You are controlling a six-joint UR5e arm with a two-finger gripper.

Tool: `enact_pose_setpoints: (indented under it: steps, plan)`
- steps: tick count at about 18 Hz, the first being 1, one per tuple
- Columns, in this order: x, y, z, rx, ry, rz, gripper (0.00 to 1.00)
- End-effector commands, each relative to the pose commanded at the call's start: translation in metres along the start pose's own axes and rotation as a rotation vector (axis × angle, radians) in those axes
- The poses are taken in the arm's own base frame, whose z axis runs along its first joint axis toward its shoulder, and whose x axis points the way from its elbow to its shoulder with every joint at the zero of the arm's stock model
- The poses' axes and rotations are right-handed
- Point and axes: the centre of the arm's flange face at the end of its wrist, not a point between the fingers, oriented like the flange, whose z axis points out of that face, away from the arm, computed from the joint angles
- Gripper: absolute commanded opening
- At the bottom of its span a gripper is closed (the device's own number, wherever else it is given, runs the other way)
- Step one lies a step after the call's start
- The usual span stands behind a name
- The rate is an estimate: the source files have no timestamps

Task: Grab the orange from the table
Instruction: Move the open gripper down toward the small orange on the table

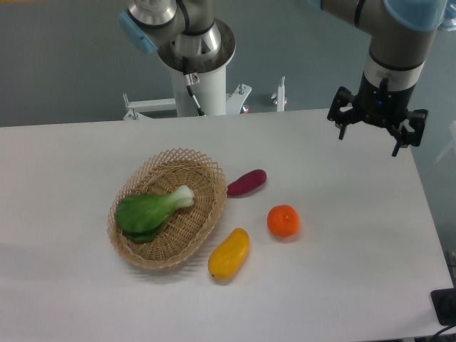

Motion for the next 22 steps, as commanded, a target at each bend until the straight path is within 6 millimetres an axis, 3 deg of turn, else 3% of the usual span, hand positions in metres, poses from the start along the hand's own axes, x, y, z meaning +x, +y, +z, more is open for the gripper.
enact_pose_setpoints:
  steps: [7,10,13,15,22]
  plan:
    - [0.001,-0.011,0.013,0.021,-0.021,0.013,1.00]
    - [0.009,-0.012,0.046,0.026,-0.018,0.014,1.00]
    - [0.026,-0.033,0.068,0.053,-0.054,-0.085,1.00]
    - [0.038,-0.054,0.093,0.064,-0.058,-0.165,1.00]
    - [0.056,-0.075,0.147,0.093,0.008,-0.323,1.00]
